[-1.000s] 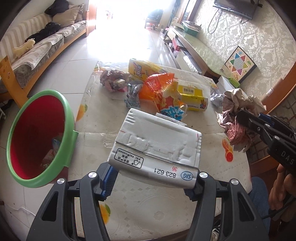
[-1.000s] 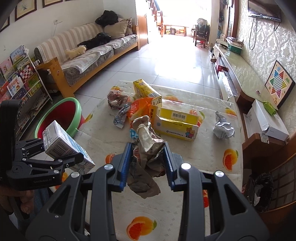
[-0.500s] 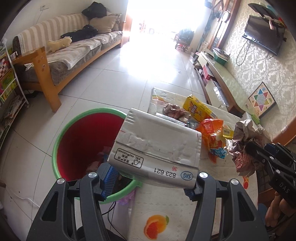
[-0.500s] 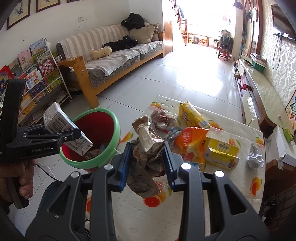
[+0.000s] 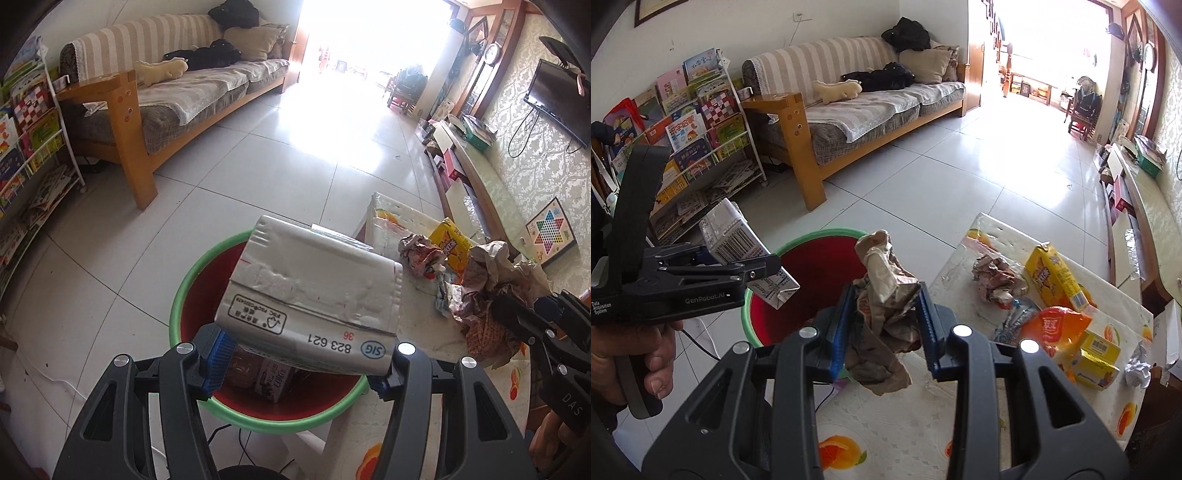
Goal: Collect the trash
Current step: 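Carry the milk carton and crumpled paper over the red bin and release both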
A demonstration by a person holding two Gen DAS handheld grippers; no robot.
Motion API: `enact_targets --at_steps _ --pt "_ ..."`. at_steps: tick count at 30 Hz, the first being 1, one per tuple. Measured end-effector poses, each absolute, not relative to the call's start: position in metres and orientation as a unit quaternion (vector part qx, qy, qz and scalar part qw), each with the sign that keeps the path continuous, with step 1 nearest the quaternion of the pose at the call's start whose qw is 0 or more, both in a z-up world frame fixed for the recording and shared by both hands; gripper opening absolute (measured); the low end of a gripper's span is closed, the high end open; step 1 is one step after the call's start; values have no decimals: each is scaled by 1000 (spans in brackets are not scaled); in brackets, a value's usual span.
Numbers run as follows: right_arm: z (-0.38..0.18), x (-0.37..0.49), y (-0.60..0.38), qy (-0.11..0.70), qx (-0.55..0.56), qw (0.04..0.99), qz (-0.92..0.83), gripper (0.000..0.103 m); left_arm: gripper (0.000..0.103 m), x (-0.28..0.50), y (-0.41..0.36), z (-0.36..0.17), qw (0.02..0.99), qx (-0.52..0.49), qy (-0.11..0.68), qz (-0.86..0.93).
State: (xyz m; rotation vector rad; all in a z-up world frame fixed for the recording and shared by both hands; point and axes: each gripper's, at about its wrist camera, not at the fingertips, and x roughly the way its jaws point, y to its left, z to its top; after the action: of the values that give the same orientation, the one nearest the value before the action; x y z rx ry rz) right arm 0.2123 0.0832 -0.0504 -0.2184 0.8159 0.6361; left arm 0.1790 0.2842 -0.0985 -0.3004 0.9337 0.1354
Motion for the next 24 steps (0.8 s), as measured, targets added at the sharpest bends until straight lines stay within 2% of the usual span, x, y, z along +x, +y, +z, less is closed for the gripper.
enact_targets --at_steps 7,9,10,11,16,24 --pt "-55 221 118 392 -112 857 317 33 58 182 305 -110 870 -155 460 82" --pt "-56 222 123 391 -114 856 319 33 66 182 311 -112 868 -158 462 86" --pt "-57 222 125 391 -114 856 319 33 78 181 314 -112 869 -159 459 90" --pt "-57 222 127 392 -115 855 320 33 84 179 318 -111 871 -160 454 95" --pt "-64 228 133 400 -117 851 320 33 90 174 328 -110 869 -183 447 110" --pt "-73 229 154 406 -128 840 337 33 91 159 340 -105 869 -209 427 137"
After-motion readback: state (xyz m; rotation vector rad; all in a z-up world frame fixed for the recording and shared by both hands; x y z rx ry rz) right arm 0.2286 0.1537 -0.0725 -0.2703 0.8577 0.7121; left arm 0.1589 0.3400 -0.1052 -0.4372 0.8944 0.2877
